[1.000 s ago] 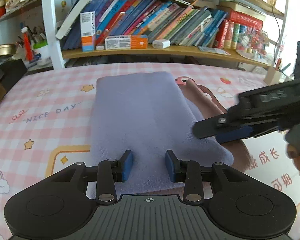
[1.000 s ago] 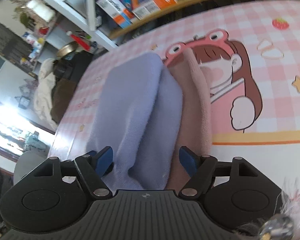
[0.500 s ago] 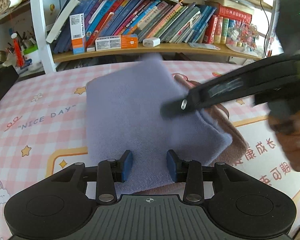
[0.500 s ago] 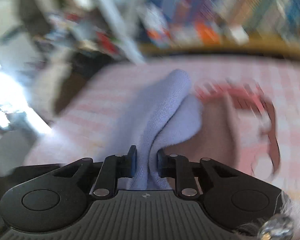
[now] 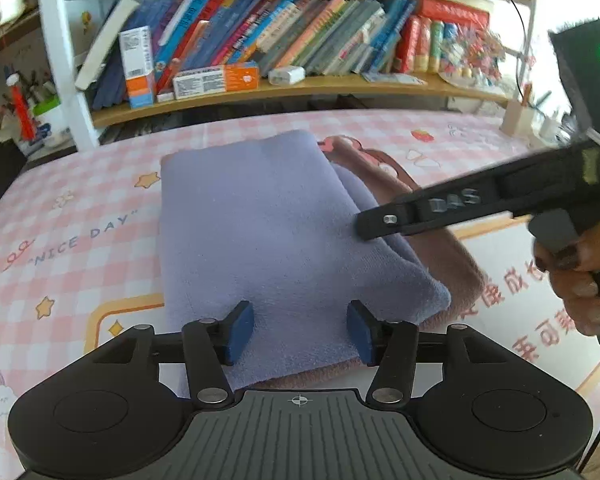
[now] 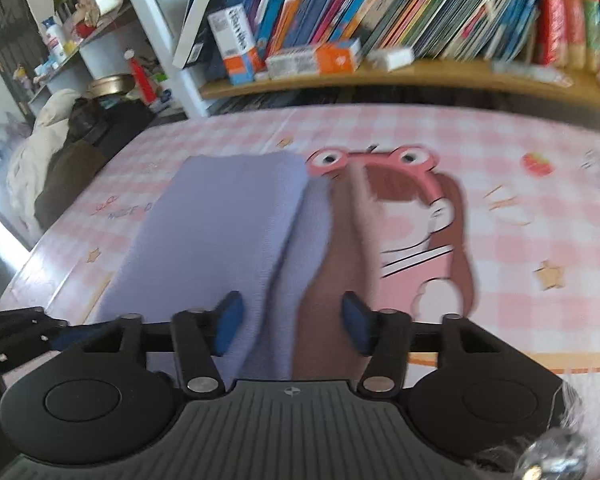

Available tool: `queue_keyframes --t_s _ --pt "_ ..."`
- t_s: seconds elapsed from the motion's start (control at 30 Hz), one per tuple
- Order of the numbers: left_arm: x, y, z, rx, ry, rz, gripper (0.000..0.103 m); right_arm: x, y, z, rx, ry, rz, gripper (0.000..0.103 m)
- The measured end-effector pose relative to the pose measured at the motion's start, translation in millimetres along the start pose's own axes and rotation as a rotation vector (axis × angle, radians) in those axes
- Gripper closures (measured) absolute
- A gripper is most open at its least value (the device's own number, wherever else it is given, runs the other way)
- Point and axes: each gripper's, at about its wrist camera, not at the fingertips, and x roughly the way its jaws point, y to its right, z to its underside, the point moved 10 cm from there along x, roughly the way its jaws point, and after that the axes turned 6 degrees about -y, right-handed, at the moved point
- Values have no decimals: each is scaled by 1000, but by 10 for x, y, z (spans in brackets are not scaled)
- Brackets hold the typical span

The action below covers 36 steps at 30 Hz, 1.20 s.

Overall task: Fold clothes
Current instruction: 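Press the folded layers together with both tools and hold them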

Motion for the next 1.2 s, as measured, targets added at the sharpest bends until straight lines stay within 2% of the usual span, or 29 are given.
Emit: queue_keyframes --t_s 0.1,0.2,0.3,0.47,0.67,0.87,0.97,1.07,1.13,1.2 --pt "-155 -118 -51 -76 48 -13 35 -121 100 43 38 -12 -40 30" --pt "-291 -286 -71 -182 90 -21 29 -182 158 116 92 -46 -81 25" --pt "-319 -459 -28 -289 92 -35 22 -183 180 188 126 -83 -116 23" --pt "-224 -644 89 -410 54 -24 20 -110 167 255 156 -130 -164 21" --pt "-44 -820 131 -524 23 51 20 72 104 213 206 -165 -189 19" --pt "189 -957 102 -583 -24 146 21 197 59 196 266 -182 -173 20" --pt "259 -993 84 -598 -42 190 21 269 58 198 292 -193 -153 24" --pt "329 -989 55 -595 -61 238 22 299 44 172 298 -183 -120 31" --pt "385 -974 45 -600 -80 275 23 311 45 170 311 -170 -99 41" --pt "408 -957 24 -590 -87 300 27 313 43 170 326 -155 -78 47"
